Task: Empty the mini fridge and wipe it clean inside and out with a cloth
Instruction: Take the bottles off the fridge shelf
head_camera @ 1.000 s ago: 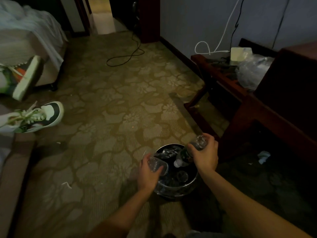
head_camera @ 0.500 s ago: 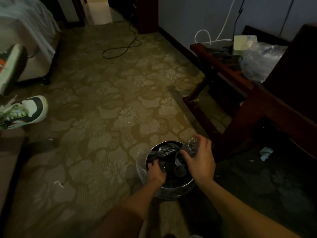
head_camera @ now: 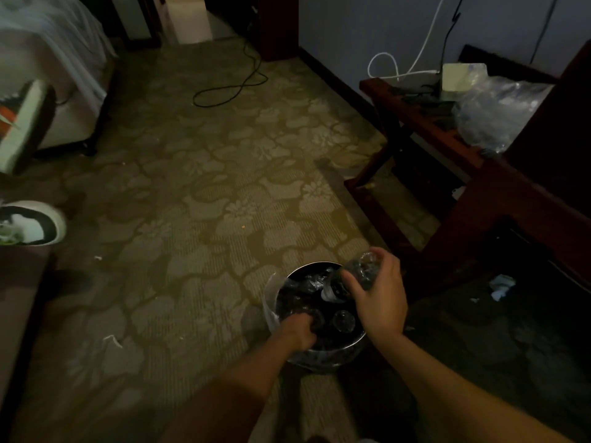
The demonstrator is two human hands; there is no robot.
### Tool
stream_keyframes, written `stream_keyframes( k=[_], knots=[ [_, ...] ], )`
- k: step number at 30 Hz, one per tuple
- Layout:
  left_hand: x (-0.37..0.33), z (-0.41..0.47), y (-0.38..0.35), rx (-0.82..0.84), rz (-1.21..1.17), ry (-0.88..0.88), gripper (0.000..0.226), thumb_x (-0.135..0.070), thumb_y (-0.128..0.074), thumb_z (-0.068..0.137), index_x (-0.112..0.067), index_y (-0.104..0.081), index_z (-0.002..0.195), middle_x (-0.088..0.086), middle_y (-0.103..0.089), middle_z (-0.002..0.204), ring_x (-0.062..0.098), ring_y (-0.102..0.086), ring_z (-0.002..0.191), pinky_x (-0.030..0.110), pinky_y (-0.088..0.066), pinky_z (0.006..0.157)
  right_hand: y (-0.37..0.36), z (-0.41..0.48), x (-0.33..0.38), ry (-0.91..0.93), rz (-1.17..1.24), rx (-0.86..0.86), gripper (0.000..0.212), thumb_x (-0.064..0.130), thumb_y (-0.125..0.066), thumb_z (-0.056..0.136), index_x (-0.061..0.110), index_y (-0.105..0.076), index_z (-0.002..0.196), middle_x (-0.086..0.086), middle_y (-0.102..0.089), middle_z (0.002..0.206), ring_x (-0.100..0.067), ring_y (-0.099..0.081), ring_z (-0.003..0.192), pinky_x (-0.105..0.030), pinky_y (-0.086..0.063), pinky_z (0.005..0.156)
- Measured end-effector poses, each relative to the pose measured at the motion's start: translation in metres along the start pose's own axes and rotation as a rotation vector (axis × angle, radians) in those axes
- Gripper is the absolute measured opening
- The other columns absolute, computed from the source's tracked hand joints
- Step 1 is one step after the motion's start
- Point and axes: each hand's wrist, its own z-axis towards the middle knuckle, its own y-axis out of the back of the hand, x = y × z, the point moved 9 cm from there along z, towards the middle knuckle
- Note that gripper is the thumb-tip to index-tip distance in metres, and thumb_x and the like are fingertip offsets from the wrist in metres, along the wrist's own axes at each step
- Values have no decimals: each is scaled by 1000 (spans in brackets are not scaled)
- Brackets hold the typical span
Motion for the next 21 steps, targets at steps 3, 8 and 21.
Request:
stream_keyframes(
  k=[3, 8, 21],
  knots=[
    [2, -4, 8, -33, 54, -30, 33, -15, -52, 94, -7, -58, 125, 18, -60, 125, 32, -56, 117, 34, -43, 96, -17, -4, -4, -15, 44, 111, 69, 38, -73, 81, 22, -37, 137, 4, -41, 139, -15, -47, 124, -33, -47, 91],
    [26, -2, 23, -132, 302, 20, 39, -35, -51, 95, -20, -54, 131, 10, -51, 136, 30, -45, 129, 45, -36, 109, -52, -13, -6, 31, -51, 265, 67, 32, -74, 81, 23, -37, 135, 3, -38, 139, -17, -45, 126, -35, -48, 94],
    [59, 9, 24, -74, 458, 162, 80, -50, -49, 94, -22, -6, 155, 13, 16, 160, 31, 17, 147, 61, 1, 115, -130, -51, -25, 131, -371, 755, 73, 13, -52, 95, 34, -13, 153, -4, -9, 156, -27, -38, 135, -43, -35, 111]
  ],
)
